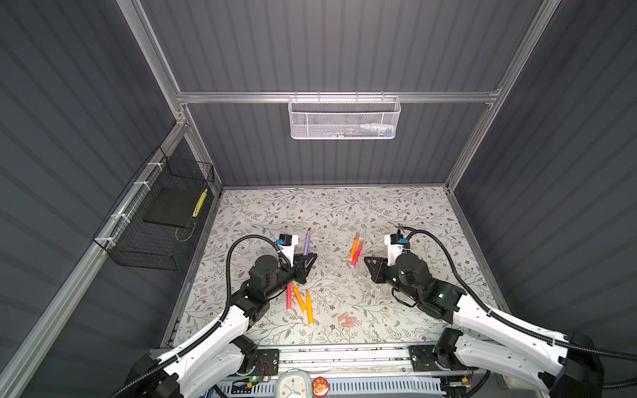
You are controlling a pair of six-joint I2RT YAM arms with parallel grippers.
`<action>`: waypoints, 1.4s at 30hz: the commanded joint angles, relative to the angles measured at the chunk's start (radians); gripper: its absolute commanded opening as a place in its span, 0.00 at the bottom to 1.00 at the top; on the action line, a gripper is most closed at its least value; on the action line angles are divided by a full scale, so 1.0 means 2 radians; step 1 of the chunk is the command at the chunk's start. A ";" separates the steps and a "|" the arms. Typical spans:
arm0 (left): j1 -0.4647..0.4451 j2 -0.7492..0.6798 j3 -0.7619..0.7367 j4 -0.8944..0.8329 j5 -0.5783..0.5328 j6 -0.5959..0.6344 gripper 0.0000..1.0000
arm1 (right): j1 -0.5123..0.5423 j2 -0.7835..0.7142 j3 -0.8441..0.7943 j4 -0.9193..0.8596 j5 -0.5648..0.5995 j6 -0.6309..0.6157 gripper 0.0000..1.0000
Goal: Insert the pens into the pen caps
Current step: 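Lower the right gripper and grasp the translucent pink cap, then lift the cap and bring it over the purple marker tip held by the left gripper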
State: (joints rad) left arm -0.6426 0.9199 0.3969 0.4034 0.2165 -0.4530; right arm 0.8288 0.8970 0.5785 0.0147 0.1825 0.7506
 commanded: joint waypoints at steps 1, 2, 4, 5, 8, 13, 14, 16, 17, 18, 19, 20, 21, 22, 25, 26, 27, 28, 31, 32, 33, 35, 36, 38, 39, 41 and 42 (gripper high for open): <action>-0.045 0.031 0.004 0.086 0.006 0.010 0.00 | -0.007 -0.025 -0.001 0.058 0.014 0.016 0.00; -0.056 0.043 0.006 0.100 0.006 0.009 0.00 | -0.010 -0.028 -0.002 0.073 0.015 0.017 0.00; -0.071 0.065 0.012 0.111 0.001 0.008 0.00 | -0.013 -0.029 -0.003 0.097 0.009 0.019 0.00; -0.076 0.074 0.014 0.116 0.000 0.008 0.00 | -0.014 -0.027 -0.002 0.110 0.005 0.020 0.00; -0.086 0.094 0.023 0.128 -0.001 0.004 0.00 | -0.017 -0.005 0.015 0.131 -0.006 0.020 0.00; -0.087 0.106 0.026 0.139 0.007 0.005 0.00 | -0.019 0.046 0.050 0.159 -0.043 0.012 0.00; -0.087 0.108 0.026 0.140 0.008 0.005 0.00 | -0.019 0.057 0.054 0.167 -0.049 0.013 0.00; -0.088 0.112 0.025 0.145 0.006 0.001 0.00 | -0.019 0.076 0.062 0.182 -0.060 0.019 0.00; -0.088 0.114 0.024 0.148 0.006 0.000 0.00 | -0.019 0.086 0.063 0.191 -0.064 0.020 0.00; -0.088 0.115 0.024 0.150 0.007 -0.001 0.00 | -0.019 0.095 0.067 0.200 -0.070 0.022 0.00; -0.088 0.113 0.023 0.151 0.005 -0.002 0.00 | -0.019 0.102 0.070 0.206 -0.073 0.023 0.00; -0.088 0.112 0.022 0.152 0.005 -0.001 0.00 | -0.019 0.107 0.075 0.211 -0.076 0.022 0.00; -0.088 0.110 0.021 0.153 0.003 -0.001 0.00 | -0.019 0.108 0.080 0.214 -0.076 0.021 0.00; -0.088 0.109 0.020 0.155 0.002 -0.001 0.00 | -0.019 0.125 0.087 0.216 -0.075 0.020 0.00; -0.088 0.113 0.022 0.154 0.004 -0.001 0.00 | -0.019 0.138 0.100 0.231 -0.076 0.020 0.00; -0.088 0.114 0.022 0.153 0.005 -0.001 0.00 | -0.019 0.143 0.102 0.237 -0.078 0.020 0.00; -0.088 0.116 0.023 0.153 0.007 -0.002 0.00 | -0.019 0.149 0.105 0.246 -0.079 0.022 0.00; -0.088 0.117 0.023 0.153 0.007 -0.002 0.00 | -0.019 0.155 0.108 0.252 -0.080 0.024 0.00; -0.088 0.119 0.022 0.155 0.005 -0.002 0.00 | -0.018 0.169 0.120 0.251 -0.079 0.027 0.00; -0.088 0.119 0.022 0.155 0.005 -0.001 0.00 | -0.019 0.172 0.124 0.251 -0.082 0.027 0.00; -0.088 0.120 0.022 0.156 0.005 -0.002 0.00 | -0.018 0.175 0.127 0.251 -0.083 0.027 0.00; -0.088 0.120 0.023 0.155 0.005 -0.002 0.00 | -0.018 0.181 0.131 0.251 -0.086 0.029 0.00; -0.088 0.121 0.024 0.155 0.005 -0.002 0.00 | -0.018 0.183 0.130 0.252 -0.086 0.030 0.00; -0.088 0.122 0.025 0.155 0.004 -0.001 0.00 | -0.018 0.187 0.128 0.259 -0.090 0.034 0.00; -0.088 0.123 0.025 0.155 0.004 -0.001 0.00 | -0.018 0.189 0.128 0.261 -0.091 0.036 0.00; -0.088 0.124 0.026 0.154 0.003 -0.001 0.00 | -0.018 0.192 0.126 0.263 -0.094 0.039 0.00; -0.088 0.124 0.026 0.154 0.002 -0.001 0.00 | -0.018 0.194 0.124 0.264 -0.093 0.041 0.00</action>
State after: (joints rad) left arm -0.8158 1.1572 0.4160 0.6899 0.2214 -0.4538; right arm 0.7937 1.2781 0.8143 0.5083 0.0162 0.8165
